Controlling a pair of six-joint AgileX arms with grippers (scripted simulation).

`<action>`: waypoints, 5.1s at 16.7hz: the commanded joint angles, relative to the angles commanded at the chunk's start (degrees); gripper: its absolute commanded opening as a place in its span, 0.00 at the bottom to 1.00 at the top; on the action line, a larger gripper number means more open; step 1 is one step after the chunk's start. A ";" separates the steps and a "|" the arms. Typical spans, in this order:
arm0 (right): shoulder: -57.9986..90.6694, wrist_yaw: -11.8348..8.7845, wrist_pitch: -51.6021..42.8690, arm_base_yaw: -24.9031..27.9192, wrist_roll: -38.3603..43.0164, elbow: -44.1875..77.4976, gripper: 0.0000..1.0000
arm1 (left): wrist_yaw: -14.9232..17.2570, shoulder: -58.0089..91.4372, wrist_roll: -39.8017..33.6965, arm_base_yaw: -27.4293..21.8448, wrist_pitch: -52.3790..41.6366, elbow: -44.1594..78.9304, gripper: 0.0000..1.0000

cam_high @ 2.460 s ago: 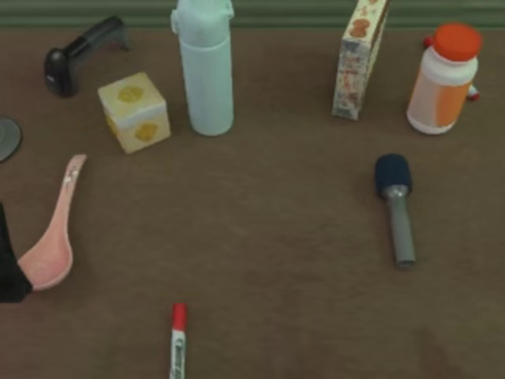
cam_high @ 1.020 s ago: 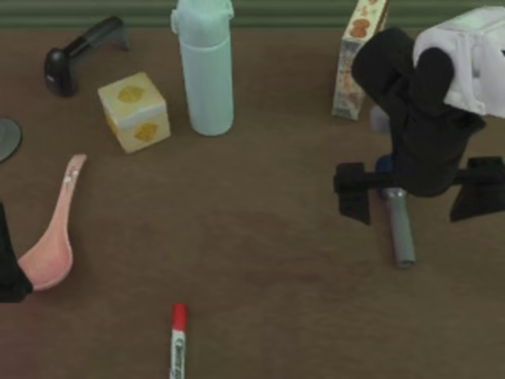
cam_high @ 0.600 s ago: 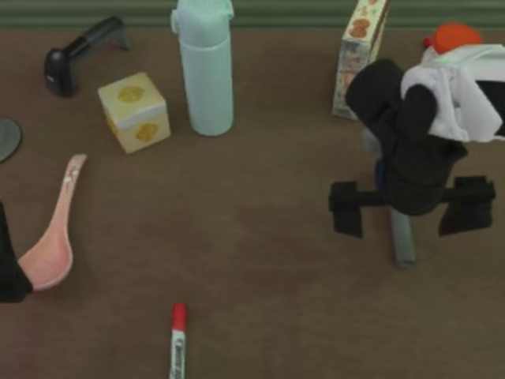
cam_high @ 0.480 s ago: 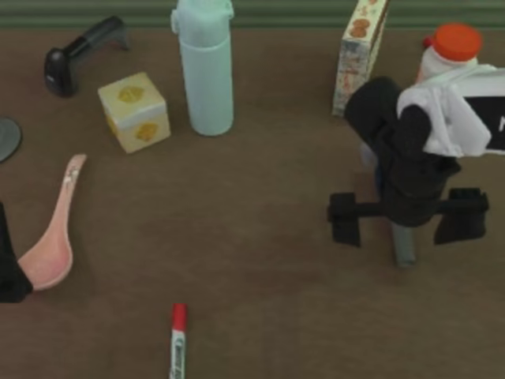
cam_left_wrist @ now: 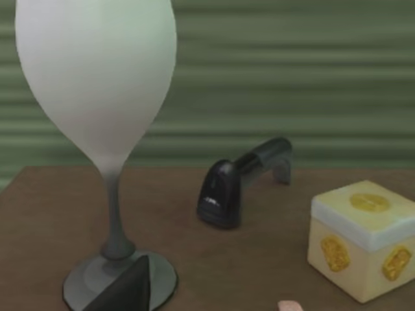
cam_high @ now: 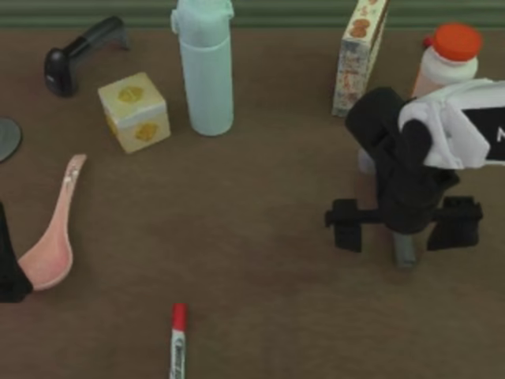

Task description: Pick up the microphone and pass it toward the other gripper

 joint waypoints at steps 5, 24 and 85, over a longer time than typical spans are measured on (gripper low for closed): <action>0.00 0.00 0.00 0.00 0.00 0.00 0.62 | 0.00 0.00 0.00 0.00 0.00 0.00 1.00; -2.48 -2.63 0.21 0.77 1.29 1.27 0.00 | 0.00 0.00 0.00 0.00 0.00 0.00 1.00; -24.50 -15.86 93.58 8.40 -26.85 -27.10 0.00 | 20.68 44.88 0.64 -15.54 17.83 26.33 1.00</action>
